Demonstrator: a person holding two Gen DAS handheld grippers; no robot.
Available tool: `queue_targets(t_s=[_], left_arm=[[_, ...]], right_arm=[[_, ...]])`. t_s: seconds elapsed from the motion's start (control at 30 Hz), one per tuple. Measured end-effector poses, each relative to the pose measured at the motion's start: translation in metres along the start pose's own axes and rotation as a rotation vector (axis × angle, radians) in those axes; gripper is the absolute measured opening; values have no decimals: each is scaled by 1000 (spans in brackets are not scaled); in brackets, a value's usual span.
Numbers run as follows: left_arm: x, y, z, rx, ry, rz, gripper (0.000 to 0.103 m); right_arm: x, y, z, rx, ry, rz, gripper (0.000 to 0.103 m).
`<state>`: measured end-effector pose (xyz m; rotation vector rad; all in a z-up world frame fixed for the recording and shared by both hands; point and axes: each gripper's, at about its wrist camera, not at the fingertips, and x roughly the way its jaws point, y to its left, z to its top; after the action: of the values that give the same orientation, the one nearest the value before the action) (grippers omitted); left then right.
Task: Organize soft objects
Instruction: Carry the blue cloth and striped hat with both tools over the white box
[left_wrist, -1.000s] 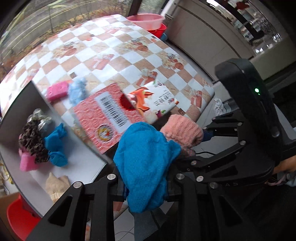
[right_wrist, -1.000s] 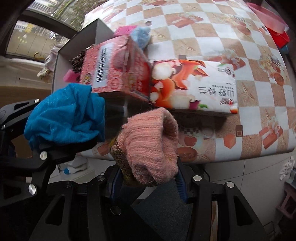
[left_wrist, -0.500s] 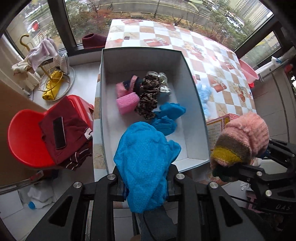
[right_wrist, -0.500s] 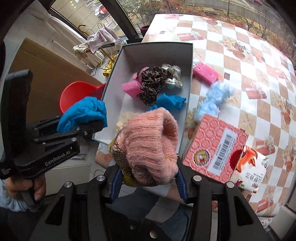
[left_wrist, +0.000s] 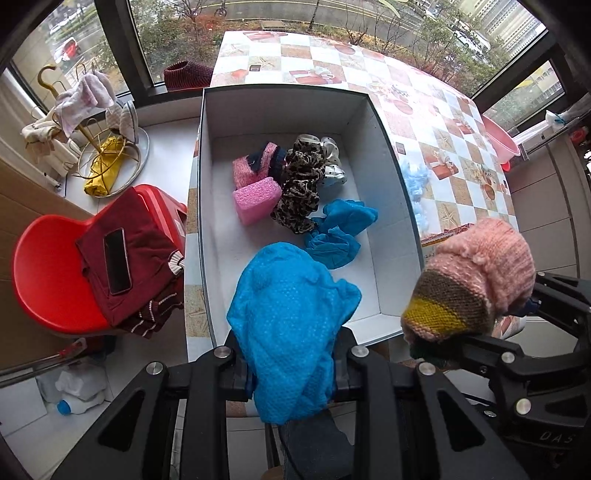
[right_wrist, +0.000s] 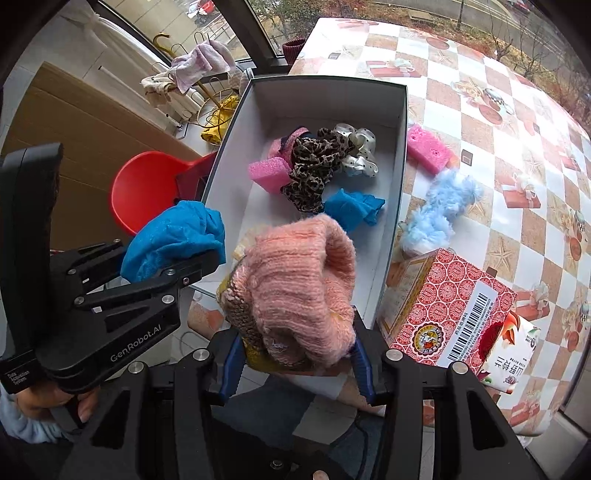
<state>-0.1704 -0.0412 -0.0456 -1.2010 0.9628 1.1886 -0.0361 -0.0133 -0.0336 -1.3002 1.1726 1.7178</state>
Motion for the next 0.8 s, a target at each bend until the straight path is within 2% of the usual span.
queue_targets(t_s=[0.8], left_arm=[[5,-5,2,17,11,11,30]], right_arm=[[3,-3,0,12,13,-10,51]])
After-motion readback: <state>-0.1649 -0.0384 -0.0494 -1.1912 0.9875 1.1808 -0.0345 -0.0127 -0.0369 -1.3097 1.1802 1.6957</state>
